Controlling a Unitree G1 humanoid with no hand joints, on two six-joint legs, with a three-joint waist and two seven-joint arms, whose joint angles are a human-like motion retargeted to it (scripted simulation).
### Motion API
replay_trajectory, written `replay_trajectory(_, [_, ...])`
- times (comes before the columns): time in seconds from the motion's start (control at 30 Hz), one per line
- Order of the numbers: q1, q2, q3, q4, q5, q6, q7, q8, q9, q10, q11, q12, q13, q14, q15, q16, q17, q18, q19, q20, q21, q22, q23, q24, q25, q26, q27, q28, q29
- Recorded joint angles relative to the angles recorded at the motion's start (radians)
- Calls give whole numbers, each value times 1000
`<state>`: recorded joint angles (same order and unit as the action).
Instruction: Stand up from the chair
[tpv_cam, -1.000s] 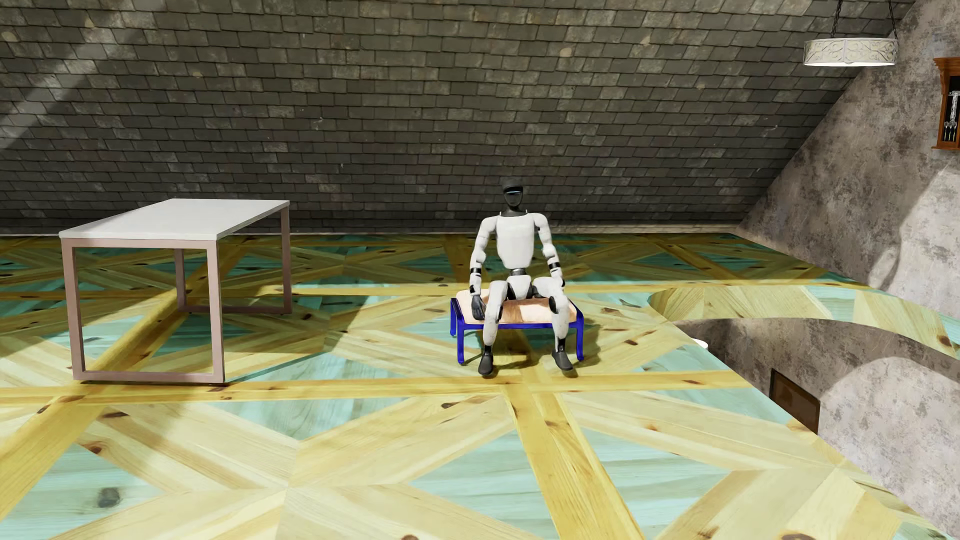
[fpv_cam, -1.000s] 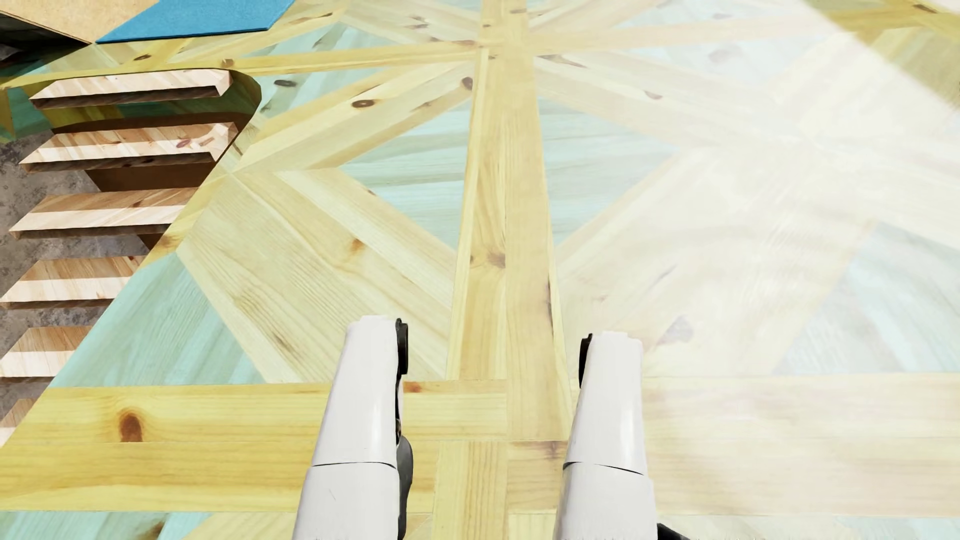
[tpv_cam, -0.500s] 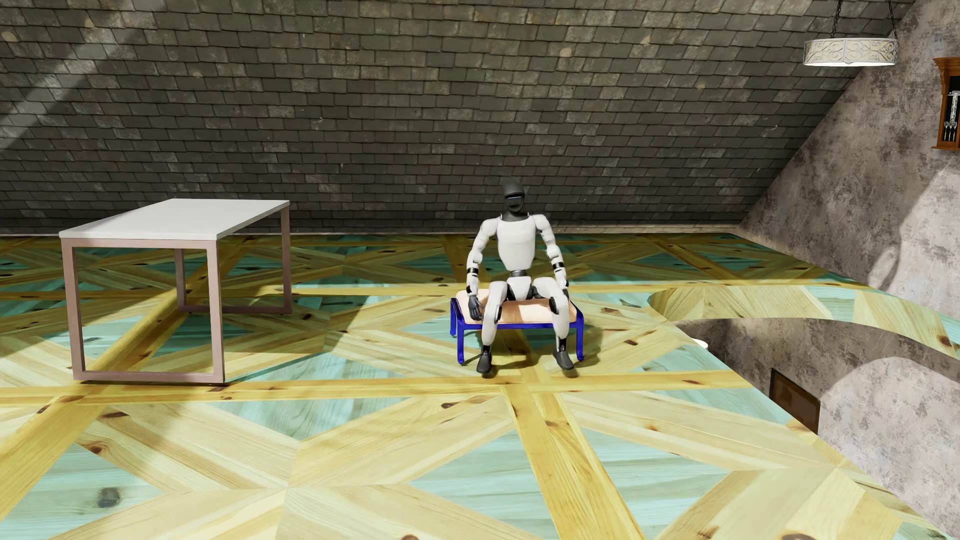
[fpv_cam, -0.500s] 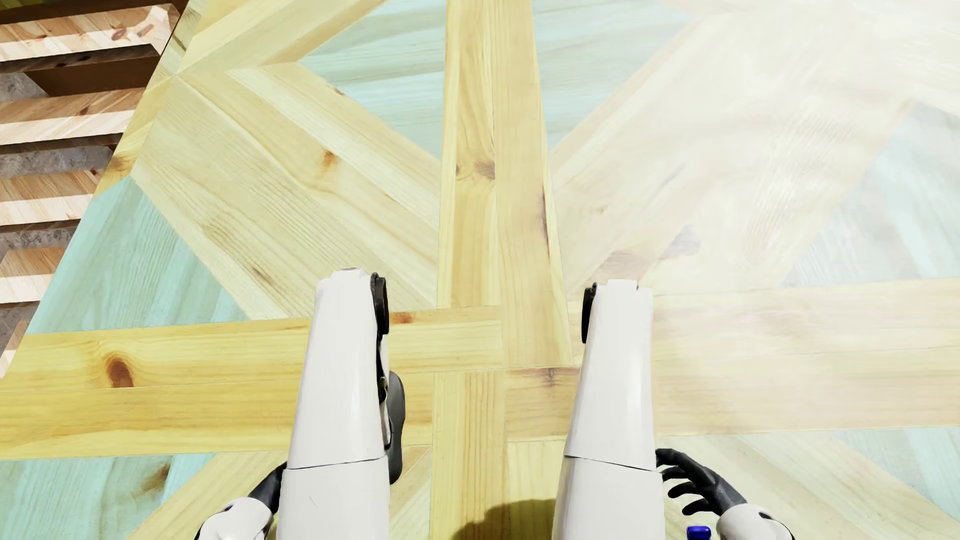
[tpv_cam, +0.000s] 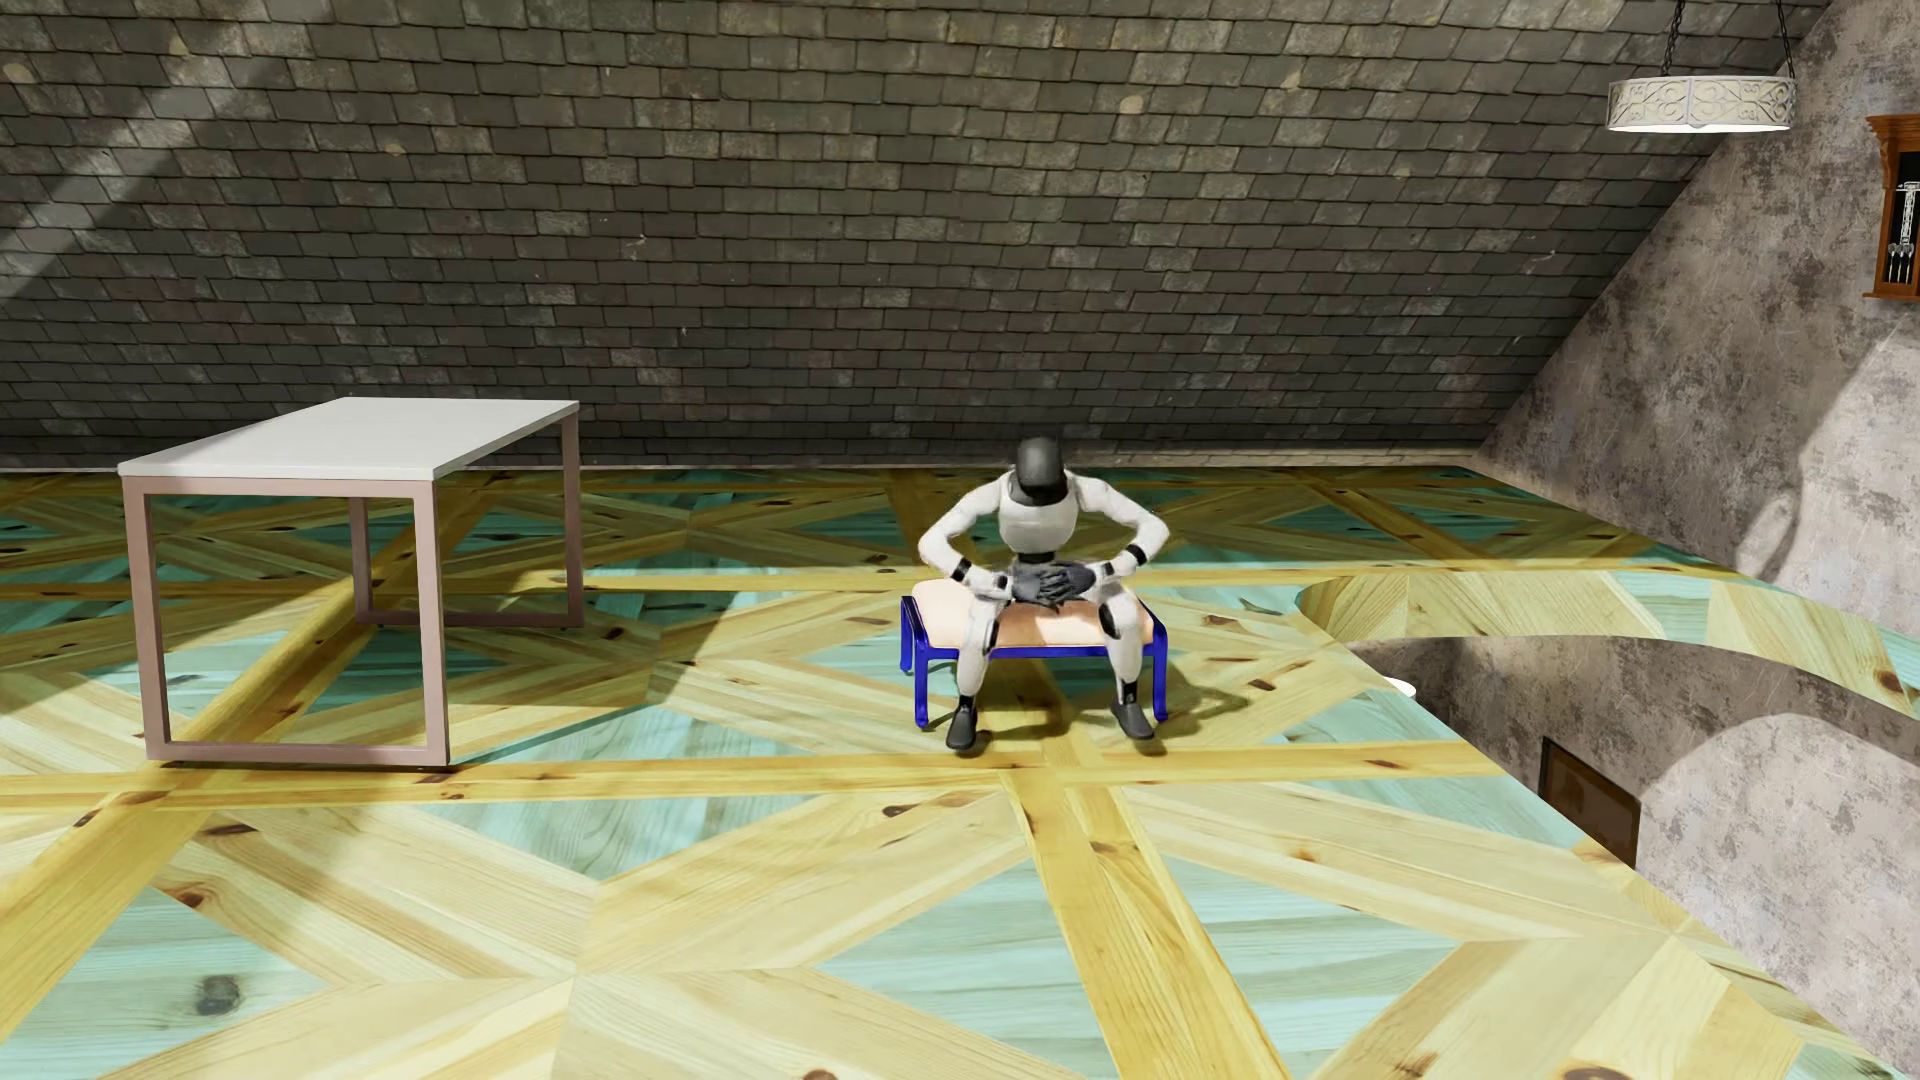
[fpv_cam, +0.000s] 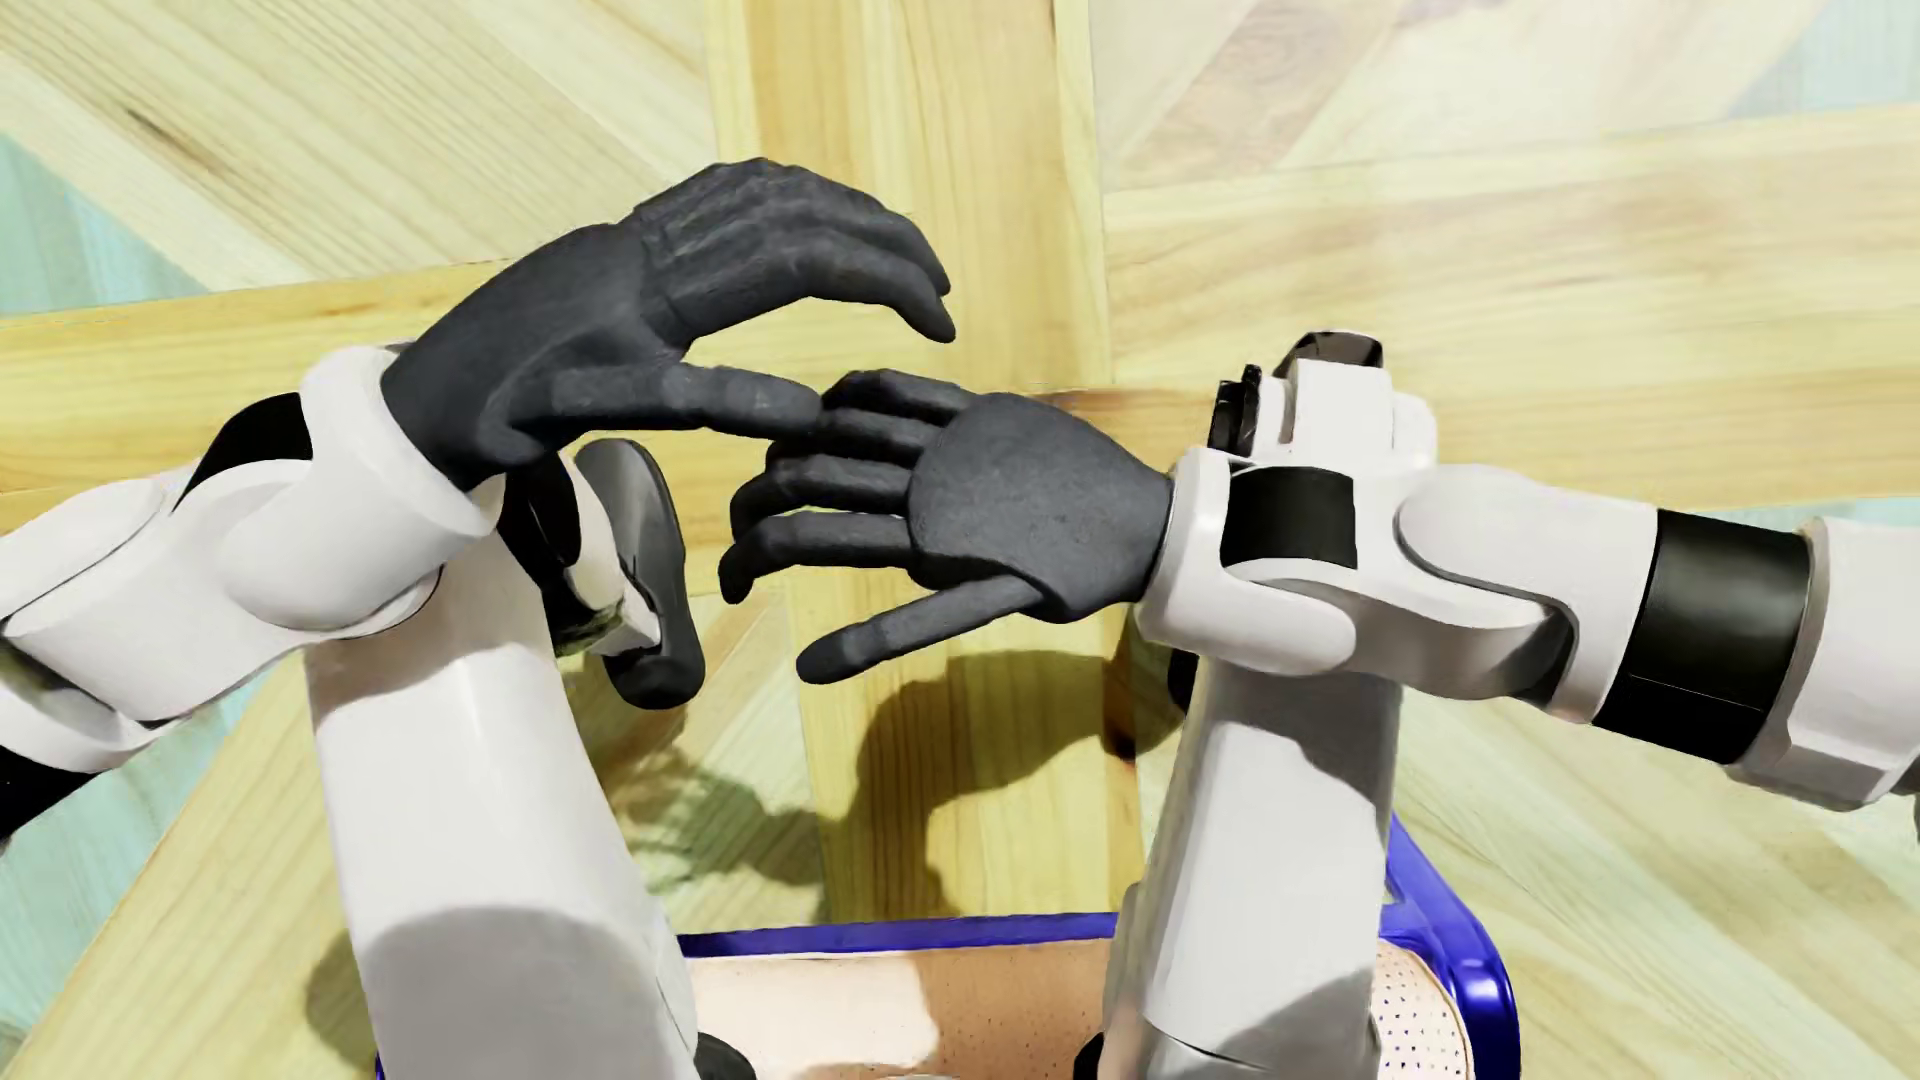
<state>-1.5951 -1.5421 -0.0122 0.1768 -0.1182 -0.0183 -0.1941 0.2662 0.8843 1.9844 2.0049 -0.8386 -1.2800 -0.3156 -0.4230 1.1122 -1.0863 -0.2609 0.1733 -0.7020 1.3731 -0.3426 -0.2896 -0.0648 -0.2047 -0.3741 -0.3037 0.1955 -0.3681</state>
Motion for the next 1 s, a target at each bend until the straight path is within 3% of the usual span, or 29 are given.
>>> replay_trajectory(0.07, [-3,-2,-1,-7,7,3,7,-3,33,-34,-32,-257,-173,-17,-12,8,28,0,-6,-233,159,15,-1,-22,19,-31,-14,72,-81])
replay_trajectory(0.1, [0,2,-1,-18,13,3,12,-8,39,-62,-60,-315,-185,-18,-11,3,42,9,-13,-292,171,15,8,-20,12,-32,-15,70,-92])
replay_trajectory(0.17, [35,39,2,-43,23,2,23,-23,38,-154,-151,-316,-129,-12,-1,-57,83,31,-29,-296,105,64,67,3,-10,-20,-13,67,-87])
replay_trajectory(0.23, [118,117,2,-64,24,2,46,-47,18,-294,-288,-240,-8,10,24,-143,151,61,-46,-246,-1,175,186,59,-48,-5,-15,29,-35])
replay_trajectory(0.37, [399,378,8,-99,17,5,101,-107,-63,-672,-647,-102,247,88,105,-418,411,112,-81,-149,-234,583,611,233,-182,29,-38,-156,148])
replay_trajectory(0.43, [575,544,8,-114,8,5,127,-145,-122,-877,-836,-45,348,136,148,-588,584,129,-93,-105,-339,865,891,329,-244,38,-52,-269,286])
replay_trajectory(0.5, [759,716,13,-119,-2,6,162,-195,-190,-1078,-1017,7,439,192,196,-753,720,136,-95,-84,-398,1146,1112,432,-309,55,-54,-329,402])
replay_trajectory(0.53, [852,805,13,-123,-3,12,178,-214,-235,-1179,-1110,41,487,223,220,-819,767,136,-99,-71,-429,1248,1175,467,-321,82,-34,-382,488])
replay_trajectory(0.57, [951,900,10,-134,-6,19,190,-236,-281,-1285,-1202,86,547,254,241,-868,800,140,-105,-60,-478,1307,1231,482,-279,120,22,-422,530])
replay_trajectory(0.63, [1158,1089,2,-159,12,28,210,-275,-379,-1497,-1381,209,686,308,277,-903,827,163,-133,-3,-581,1348,1274,444,-172,179,121,-461,546])
replay_trajectory(0.7, [1342,1259,1,-172,43,35,224,-310,-489,-1677,-1541,351,821,348,306,-891,797,184,-161,78,-667,1354,1227,355,-98,216,127,-448,563])
replay_trajectory(0.77, [1491,1391,1,-178,62,35,244,-334,-603,-1824,-1665,486,943,374,321,-859,748,192,-173,163,-739,1349,1149,268,-68,238,123,-411,563])
replay_trajectory(0.9, [1699,1610,-12,-180,71,41,282,-393,-737,-1939,-1814,670,1132,352,318,-831,697,174,-174,306,-929,1392,1148,228,-28,212,105,-351,529])
replay_trajectory(1.0, [1801,1715,-22,-186,67,52,303,-426,-792,-1981,-1852,721,1199,339,293,-845,723,160,-173,347,-1013,1527,1344,230,22,236,173,-344,435])
